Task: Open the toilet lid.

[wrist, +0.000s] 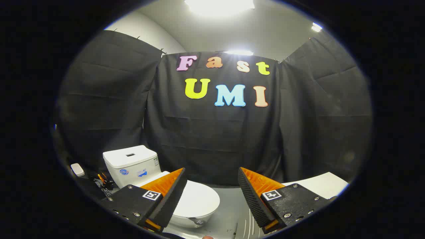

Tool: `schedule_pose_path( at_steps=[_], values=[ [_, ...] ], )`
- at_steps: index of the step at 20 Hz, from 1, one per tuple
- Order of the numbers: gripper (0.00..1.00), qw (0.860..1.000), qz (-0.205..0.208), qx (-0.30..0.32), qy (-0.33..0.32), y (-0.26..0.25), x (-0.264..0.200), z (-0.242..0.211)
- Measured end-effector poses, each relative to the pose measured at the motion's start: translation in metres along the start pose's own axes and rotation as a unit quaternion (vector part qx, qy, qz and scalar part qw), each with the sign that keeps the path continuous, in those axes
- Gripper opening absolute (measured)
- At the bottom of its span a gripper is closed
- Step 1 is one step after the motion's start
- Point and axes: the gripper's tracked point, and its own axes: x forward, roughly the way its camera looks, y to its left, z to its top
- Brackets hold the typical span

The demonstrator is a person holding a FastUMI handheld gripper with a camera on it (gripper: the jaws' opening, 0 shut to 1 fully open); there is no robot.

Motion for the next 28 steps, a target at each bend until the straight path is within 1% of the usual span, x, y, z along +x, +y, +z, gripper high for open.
schedule_pose_path(
  at_steps=[9,16,22,28],
  values=[
    [0.95,1.000,-0.019,0.018,-0.001,-0.018,-0.003,-0.006],
    [0.95,0.999,-0.033,0.004,0.000,-0.025,-0.001,-0.012],
    [0.95,0.998,-0.057,0.034,-0.005,-0.028,0.003,-0.022],
    [0.95,0.996,-0.057,0.067,0.012,-0.027,0.010,-0.047]
  ],
)
